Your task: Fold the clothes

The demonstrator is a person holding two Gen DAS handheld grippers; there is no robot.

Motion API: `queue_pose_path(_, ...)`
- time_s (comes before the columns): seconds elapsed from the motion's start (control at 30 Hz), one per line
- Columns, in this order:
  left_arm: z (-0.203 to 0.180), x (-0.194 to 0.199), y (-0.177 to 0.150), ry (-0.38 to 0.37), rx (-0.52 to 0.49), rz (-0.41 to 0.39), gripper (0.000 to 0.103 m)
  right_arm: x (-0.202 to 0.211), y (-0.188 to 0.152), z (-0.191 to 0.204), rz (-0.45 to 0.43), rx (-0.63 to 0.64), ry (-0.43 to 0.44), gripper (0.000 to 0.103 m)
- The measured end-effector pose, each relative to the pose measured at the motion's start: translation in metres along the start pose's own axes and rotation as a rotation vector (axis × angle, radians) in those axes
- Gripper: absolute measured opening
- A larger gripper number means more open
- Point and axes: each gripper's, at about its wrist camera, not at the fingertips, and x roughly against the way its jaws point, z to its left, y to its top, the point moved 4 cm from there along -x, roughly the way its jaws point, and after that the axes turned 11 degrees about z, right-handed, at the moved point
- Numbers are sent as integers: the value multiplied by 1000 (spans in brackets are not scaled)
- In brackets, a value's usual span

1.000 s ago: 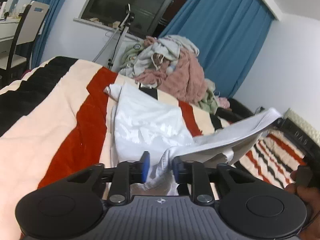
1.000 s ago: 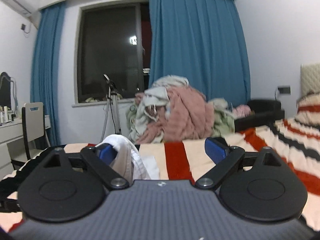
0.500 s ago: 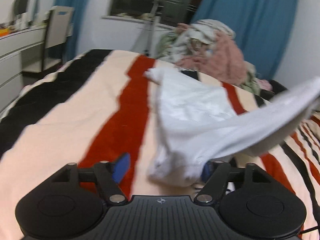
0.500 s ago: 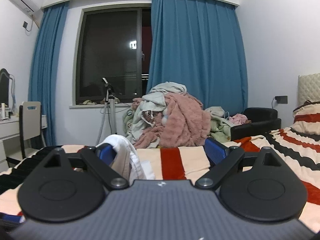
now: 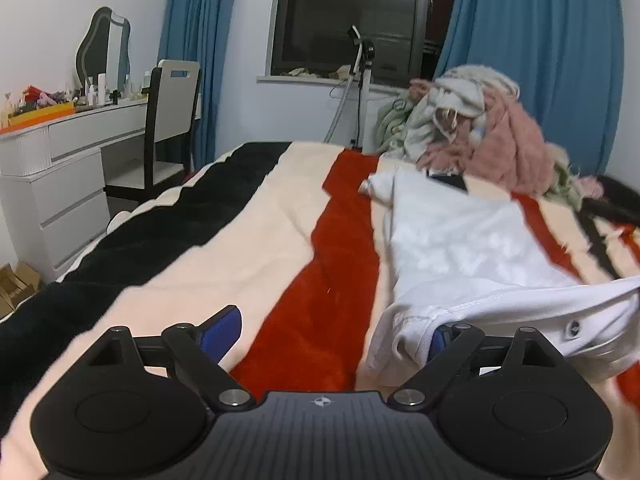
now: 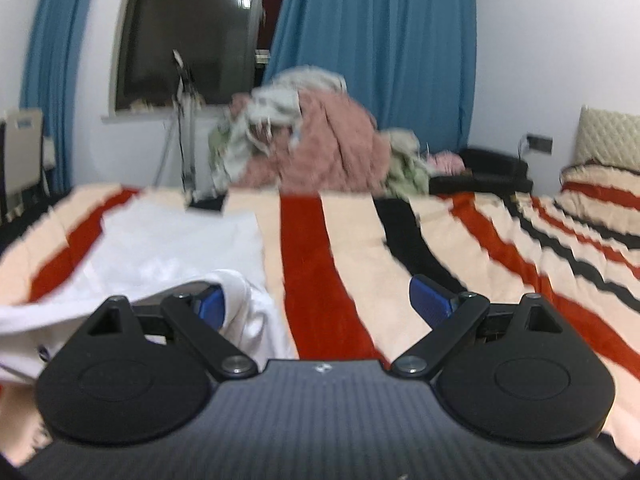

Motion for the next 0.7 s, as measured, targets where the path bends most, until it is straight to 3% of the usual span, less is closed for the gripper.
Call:
queue_pose_path(0.07,-1,-1,0,15,-4,-4,91,-3,-9,0,34,3,-37,93)
queue_pose_path(0.2,3,29,11,1,39,-84,91,6,-20,4,11,37,-102,93)
queue_pose_path(0.33,8,59,22,-14,83,-164,91,20,-23,-2,10,15,-123,93)
queue_pose_path(0.43,11,81,31,-24,115,-224,91,44,-15,-12,-42,-52,-101,93)
queue_pose_path(0.57,16,111,42,-39,158,-304,91,87,19,-21,-138,-140,-77,93)
queue_pose_path(0.7,20,191,109,-86,231,-479,91,153,95,-32,-284,-164,-11,93)
